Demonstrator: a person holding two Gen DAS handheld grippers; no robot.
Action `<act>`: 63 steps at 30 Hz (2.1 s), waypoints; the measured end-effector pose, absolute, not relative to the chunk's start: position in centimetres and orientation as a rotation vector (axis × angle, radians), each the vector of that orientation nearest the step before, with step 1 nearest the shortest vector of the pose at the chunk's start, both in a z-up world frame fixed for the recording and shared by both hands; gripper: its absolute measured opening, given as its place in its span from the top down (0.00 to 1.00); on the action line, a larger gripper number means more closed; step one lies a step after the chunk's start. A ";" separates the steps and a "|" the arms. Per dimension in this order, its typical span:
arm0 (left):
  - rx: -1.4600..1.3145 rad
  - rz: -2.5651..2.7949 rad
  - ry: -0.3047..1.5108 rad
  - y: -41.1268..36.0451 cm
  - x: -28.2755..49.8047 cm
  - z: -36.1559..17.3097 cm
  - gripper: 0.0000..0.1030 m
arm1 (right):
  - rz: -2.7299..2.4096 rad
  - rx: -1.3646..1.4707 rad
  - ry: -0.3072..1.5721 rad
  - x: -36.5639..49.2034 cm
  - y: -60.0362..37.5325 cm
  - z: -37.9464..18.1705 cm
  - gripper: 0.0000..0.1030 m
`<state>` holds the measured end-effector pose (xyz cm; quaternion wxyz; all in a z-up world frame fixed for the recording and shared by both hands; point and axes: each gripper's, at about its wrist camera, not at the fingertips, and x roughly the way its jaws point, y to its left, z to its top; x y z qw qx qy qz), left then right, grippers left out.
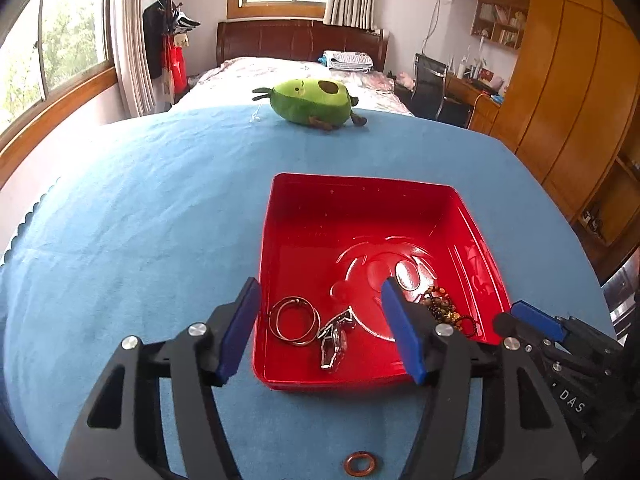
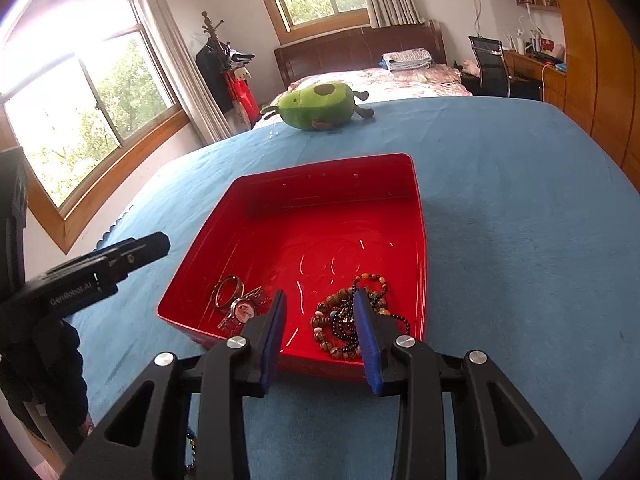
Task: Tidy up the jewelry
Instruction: 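Withdraw both open tools from the tin toward the remaining jewelry, then grasp the multicolour bead bracelet with the left tool while the right tool grasps the copper ring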
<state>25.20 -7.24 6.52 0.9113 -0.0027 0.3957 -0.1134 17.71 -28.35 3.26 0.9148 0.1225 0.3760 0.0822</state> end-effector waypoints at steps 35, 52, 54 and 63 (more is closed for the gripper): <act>0.051 -0.214 1.070 0.2 13.3 -4.6 0.39 | 0.328 0.260 0.986 11.1 -20.7 -3.5 0.76; 0.090 -0.174 1.083 -0.2 15.0 -6.6 0.88 | 0.343 0.252 1.077 13.9 -18.6 -5.0 0.79; 0.073 -0.170 1.082 0.3 15.2 -6.5 0.92 | 0.343 0.241 1.088 14.1 -18.3 -5.3 0.79; 0.048 -0.167 1.062 0.2 15.8 -6.4 0.93 | 0.316 0.131 1.087 14.5 -16.5 -5.5 0.88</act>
